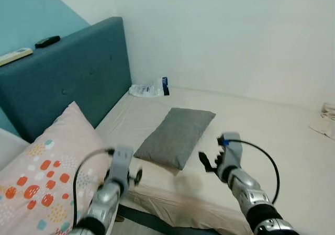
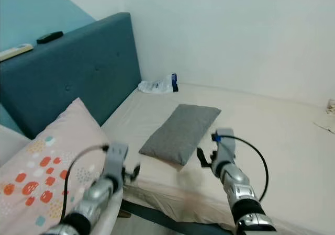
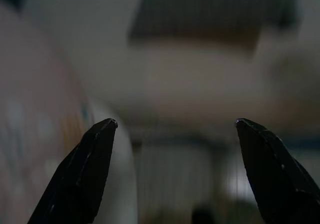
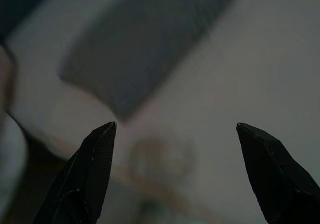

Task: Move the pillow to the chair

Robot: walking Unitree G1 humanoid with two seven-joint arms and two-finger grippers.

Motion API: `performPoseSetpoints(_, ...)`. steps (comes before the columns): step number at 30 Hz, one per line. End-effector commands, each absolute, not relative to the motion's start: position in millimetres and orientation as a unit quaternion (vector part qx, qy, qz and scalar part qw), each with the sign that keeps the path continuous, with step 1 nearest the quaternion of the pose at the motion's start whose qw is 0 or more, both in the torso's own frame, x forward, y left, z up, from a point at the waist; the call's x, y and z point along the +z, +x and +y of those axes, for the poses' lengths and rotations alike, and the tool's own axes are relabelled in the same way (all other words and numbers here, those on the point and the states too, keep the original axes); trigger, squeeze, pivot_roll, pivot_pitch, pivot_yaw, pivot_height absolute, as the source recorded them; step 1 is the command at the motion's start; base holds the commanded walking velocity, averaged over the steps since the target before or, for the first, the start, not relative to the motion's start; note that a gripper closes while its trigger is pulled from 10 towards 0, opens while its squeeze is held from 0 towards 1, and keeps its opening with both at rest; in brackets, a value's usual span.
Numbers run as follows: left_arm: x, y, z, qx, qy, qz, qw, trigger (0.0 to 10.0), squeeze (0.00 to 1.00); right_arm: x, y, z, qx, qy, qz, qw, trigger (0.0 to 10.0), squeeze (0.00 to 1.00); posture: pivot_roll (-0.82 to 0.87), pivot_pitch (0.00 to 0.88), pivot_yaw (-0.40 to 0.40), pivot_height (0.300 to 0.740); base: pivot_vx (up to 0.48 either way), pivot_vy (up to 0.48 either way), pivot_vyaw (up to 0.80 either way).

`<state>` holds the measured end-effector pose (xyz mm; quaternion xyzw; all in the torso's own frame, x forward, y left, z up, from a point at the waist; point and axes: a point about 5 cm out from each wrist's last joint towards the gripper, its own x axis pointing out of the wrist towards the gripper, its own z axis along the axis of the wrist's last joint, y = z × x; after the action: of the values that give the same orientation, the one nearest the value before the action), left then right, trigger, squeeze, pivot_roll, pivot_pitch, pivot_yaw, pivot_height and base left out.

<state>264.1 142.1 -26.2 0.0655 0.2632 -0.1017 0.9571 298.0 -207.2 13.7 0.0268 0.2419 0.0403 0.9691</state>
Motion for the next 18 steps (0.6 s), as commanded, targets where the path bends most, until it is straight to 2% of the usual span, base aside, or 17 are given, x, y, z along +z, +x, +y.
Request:
performPoseSetpoints(1,-39.0,248.2,154.1,-0.088,0.074,0.289,0.95,10.0,0.0,-1.6,282.2,-208.1,0.045,0.015,0.261,0.964,10.0,0.0,-0.05,0.0,0.028,0.74,0.0,0.0,0.0)
performPoseSetpoints(7,-43.6,231.7,153.3,-0.083,0.046,0.261,0.961,10.0,0.0,-19.7,253.0,-202.0,0.075,0.014,0.259,0.963,10.0,0.0,-0.05,0.0,0.03,0.74,0.0,0.0,0.0)
performPoseSetpoints(12,-45.8,224.5,143.4,-0.101,0.036,0.253,0.961,10.0,0.0,-26.0,243.6,-204.4,0.065,-0.003,0.266,0.962,10.0,0.0,-0.05,0.0,0.033,0.74,0.0,0.0,0.0)
performPoseSetpoints(13,-53.2,215.8,135.8,-0.117,0.035,0.275,0.954,10.0,0.0,-29.9,239.3,-214.5,0.04,-0.016,0.28,0.959,10.0,0.0,-0.07,0.0,0.031,0.74,0.0,0.0,0.0)
performPoseSetpoints(18,-66.4,199.3,133.2,-0.126,0.033,0.319,0.939,10.0,0.0,-41.4,223.9,-228.2,0.01,-0.026,0.317,0.948,10.0,0.0,-0.05,0.0,0.01,0.74,0.0,0.0,0.0)
